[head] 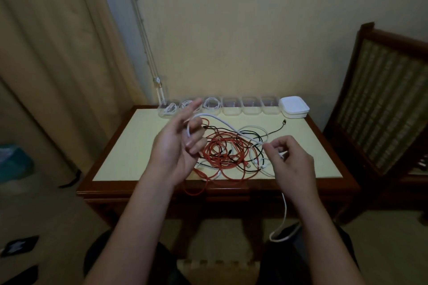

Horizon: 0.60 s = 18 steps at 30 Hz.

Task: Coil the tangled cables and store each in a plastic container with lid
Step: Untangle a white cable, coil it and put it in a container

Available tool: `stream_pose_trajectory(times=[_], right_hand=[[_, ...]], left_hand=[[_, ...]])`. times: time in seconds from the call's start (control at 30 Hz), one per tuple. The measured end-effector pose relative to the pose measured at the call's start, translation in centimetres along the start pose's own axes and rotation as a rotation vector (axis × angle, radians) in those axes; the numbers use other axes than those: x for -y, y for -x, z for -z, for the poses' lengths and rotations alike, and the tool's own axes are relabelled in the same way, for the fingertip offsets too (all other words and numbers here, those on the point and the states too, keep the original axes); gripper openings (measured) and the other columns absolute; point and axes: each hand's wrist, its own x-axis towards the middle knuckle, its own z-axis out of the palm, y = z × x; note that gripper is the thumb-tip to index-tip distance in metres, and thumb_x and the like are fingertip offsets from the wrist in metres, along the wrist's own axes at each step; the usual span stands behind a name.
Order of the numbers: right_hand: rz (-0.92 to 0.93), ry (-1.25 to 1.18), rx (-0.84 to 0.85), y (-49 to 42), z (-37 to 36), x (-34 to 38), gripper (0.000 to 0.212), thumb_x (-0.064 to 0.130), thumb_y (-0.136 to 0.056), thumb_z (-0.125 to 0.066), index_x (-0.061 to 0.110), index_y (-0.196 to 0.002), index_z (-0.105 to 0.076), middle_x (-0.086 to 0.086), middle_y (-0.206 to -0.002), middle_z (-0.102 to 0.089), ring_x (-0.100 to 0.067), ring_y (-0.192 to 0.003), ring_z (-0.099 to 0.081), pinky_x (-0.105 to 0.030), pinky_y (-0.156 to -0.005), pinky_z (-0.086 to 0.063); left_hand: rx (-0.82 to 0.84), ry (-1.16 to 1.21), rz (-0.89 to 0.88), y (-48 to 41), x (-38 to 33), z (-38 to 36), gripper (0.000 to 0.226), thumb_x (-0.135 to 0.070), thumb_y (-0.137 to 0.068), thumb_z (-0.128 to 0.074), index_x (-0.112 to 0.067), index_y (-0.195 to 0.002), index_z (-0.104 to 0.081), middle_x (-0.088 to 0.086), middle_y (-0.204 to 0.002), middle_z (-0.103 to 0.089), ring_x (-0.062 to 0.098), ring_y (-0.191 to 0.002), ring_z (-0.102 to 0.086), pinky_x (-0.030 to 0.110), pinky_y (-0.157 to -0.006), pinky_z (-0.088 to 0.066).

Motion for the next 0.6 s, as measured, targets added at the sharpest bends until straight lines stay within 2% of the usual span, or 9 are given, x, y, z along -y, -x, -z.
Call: stream_pose_trajectory(times=[0.07, 0.13, 0.23, 0.33, 0.43, 0.5, 0.6], right_hand=[[-0.051, -0.010, 0.017, 0.4, 0.2, -0.4, 0.013, 0.031, -0.092, -0.072, 0.023, -0.086, -0.064, 0.008, -0.083, -0.064, -0.002, -0.071, -0.055, -0.017, -0.059, -0.039], [-0.080, -0.013, 0.028, 0.8, 0.4, -1.1, 0.013, 0.030, -0.092, -0.073, 0.022, -0.085, -0.065, 0.008, -0.081, -0.064, 0.002, -0.069, -0.055, -0.015, -0.059, -0.039], [-0.072, 0.024, 0.076, 1.5, 0.4, -1.7, 0.014, 0.029, -0.092, -0.072, 0.025, -0.080, -0.066, 0.008, -0.078, -0.067, -0.004, -0.069, -0.060, -0.024, -0.061, -0.043], [0.033, 0.127, 0.179, 2.1, 0.0, -1.2, 0.021, 0.026, -0.095, -0.069, 0.027, -0.075, -0.063, 0.009, -0.073, -0.066, -0.008, -0.068, -0.059, -0.028, -0.062, -0.044], [0.250, 0.234, 0.254, 2.3, -0.5, 0.3, 0.022, 0.027, -0.100, -0.060, 0.022, -0.079, -0.063, 0.011, -0.074, -0.063, -0.008, -0.070, -0.055, -0.027, -0.064, -0.040], [0.368, 0.241, 0.256, 2.3, -0.5, 1.7, 0.022, 0.030, -0.098, -0.056, 0.021, -0.081, -0.064, 0.014, -0.075, -0.059, -0.007, -0.073, -0.053, -0.024, -0.067, -0.036], [0.457, 0.196, 0.199, 2.1, -0.2, 4.0, 0.025, 0.028, -0.098, -0.054, 0.016, -0.078, -0.063, 0.012, -0.072, -0.055, -0.006, -0.069, -0.048, -0.018, -0.064, -0.034]], left_hand=[[-0.033, 0.223, 0.020, 0.1, -0.5, 0.4, 0.042, -0.016, -0.097, -0.044, -0.006, -0.136, -0.054, -0.003, -0.072, -0.051, 0.006, -0.046, -0.029, 0.018, -0.041, -0.025], [-0.079, 0.328, -0.011, 0.1, -0.9, 0.8, 0.045, -0.013, -0.097, -0.044, -0.006, -0.141, -0.051, -0.001, -0.079, -0.057, 0.007, -0.052, -0.035, 0.018, -0.045, -0.031], [-0.149, 0.273, -0.101, -0.2, -0.9, 1.3, 0.043, -0.012, -0.104, -0.045, -0.006, -0.147, -0.044, 0.001, -0.084, -0.065, 0.006, -0.057, -0.050, 0.017, -0.051, -0.043], [-0.233, -0.117, -0.215, 0.1, 0.3, 0.9, 0.042, -0.015, -0.103, -0.049, -0.011, -0.145, -0.045, 0.003, -0.089, -0.074, 0.009, -0.073, -0.067, 0.020, -0.064, -0.053], [-0.225, -0.584, -0.321, 0.9, 1.9, 0.1, 0.035, -0.016, -0.103, -0.051, -0.021, -0.139, -0.049, 0.004, -0.092, -0.076, 0.016, -0.084, -0.073, 0.024, -0.074, -0.056], [-0.148, -0.778, -0.370, 1.2, 2.6, 0.1, 0.032, -0.014, -0.104, -0.049, -0.025, -0.134, -0.051, 0.005, -0.091, -0.076, 0.017, -0.084, -0.074, 0.024, -0.074, -0.056], [-0.003, -0.990, -0.282, 1.5, 3.1, 0.2, 0.035, -0.019, -0.105, -0.048, -0.026, -0.139, -0.051, -0.001, -0.090, -0.074, 0.015, -0.070, -0.069, 0.025, -0.064, -0.053]])
